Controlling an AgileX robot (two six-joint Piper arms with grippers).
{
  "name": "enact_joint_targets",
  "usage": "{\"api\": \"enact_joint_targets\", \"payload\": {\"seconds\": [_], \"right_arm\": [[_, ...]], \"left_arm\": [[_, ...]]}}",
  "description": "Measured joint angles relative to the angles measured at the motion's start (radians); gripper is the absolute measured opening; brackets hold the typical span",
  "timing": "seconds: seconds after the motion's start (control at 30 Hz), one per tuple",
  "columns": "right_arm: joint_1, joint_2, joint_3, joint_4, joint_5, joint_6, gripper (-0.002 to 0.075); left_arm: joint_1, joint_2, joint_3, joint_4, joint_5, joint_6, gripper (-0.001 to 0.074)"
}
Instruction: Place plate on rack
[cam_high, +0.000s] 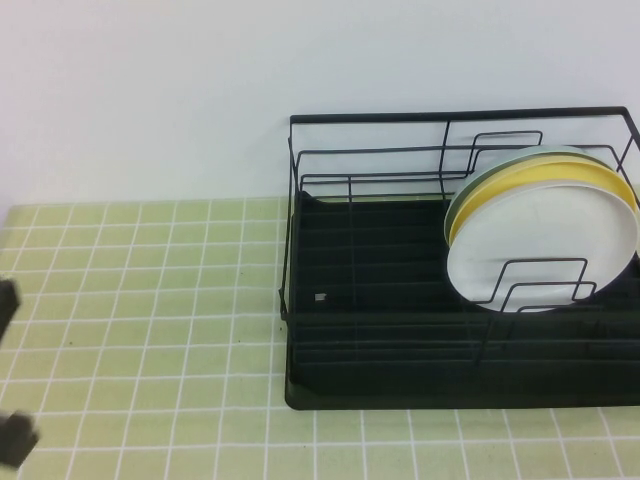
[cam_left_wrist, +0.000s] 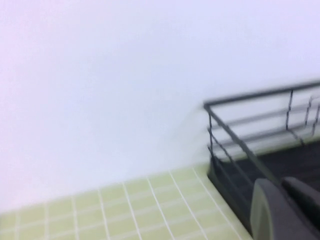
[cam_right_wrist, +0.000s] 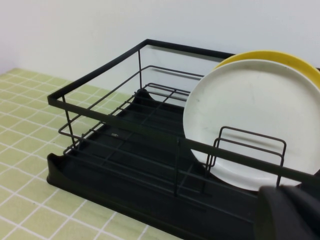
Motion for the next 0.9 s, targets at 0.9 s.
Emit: {"api": "enact_joint_targets", "payload": {"seconds": [0.9], "right_arm": [[0.000, 0.000, 0.000, 0.003, 0.000, 0.000, -0.0002]], "left_arm": [[0.027, -0.469, 0.418, 0.736, -0.051, -1.025, -0.0002]]}}
